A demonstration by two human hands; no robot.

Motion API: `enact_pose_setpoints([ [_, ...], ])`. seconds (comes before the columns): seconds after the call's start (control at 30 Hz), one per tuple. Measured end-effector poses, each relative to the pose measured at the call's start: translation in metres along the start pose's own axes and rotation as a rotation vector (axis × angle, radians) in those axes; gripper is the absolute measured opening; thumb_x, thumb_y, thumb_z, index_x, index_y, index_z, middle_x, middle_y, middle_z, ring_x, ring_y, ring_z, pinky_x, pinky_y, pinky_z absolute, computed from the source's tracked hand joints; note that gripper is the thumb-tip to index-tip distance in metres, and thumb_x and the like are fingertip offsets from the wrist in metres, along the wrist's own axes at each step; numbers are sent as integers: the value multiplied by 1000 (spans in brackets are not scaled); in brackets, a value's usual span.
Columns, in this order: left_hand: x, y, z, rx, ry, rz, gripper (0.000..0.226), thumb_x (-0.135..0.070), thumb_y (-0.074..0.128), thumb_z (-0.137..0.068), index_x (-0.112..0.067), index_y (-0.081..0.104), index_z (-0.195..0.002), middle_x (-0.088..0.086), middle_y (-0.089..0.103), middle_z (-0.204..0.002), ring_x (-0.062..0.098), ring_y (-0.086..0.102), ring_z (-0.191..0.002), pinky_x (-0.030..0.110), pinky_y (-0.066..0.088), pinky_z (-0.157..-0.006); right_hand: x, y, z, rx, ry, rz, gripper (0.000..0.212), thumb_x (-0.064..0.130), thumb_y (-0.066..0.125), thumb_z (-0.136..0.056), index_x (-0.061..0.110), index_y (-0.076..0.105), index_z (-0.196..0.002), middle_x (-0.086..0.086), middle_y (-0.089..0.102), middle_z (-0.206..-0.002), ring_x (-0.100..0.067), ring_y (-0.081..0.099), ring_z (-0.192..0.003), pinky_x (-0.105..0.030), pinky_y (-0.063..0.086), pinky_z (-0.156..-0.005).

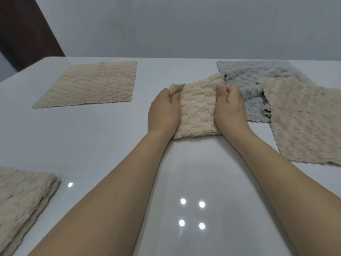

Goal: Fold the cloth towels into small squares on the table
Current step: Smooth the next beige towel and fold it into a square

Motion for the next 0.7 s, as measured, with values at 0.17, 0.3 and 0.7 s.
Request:
enact_pose_setpoints([
  [0.17,-3,18,-21,192,2,-132,34,-32,44,-102,-20,36,-71,-6,44,-71,8,39,-63,28,26,-53,-15,-2,-2,-67,93,3,31,44,35,-101,20,50,-90,4,52,-76,-18,52,-75,-33,39,-66],
  [0.3,1,15,-53,393,-182,-41,21,-29,39,-104,-16,41,-88,2,52,-90,16,46,-81,32,34,-67,-2,17,-9,-53,240,-52,28,44,35,-101,19,47,-99,7,50,-79,-12,50,-76,-29,37,-67],
  [0.7,55,-175,-154,271,-83,-265,22,-34,38,-105,-14,38,-99,4,56,-71,24,55,-63,39,42,-54,146,185,-17,149,456,-130,27,45,30,-101,21,41,-99,4,54,-82,-15,54,-73,-40,49,-73],
])
Point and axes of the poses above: each hand's wrist, its own z-axis away from the middle knuckle, its own y-axis out of the palm, x = y × z, the point moved 9 cm from there along -z, towards the middle knuckle
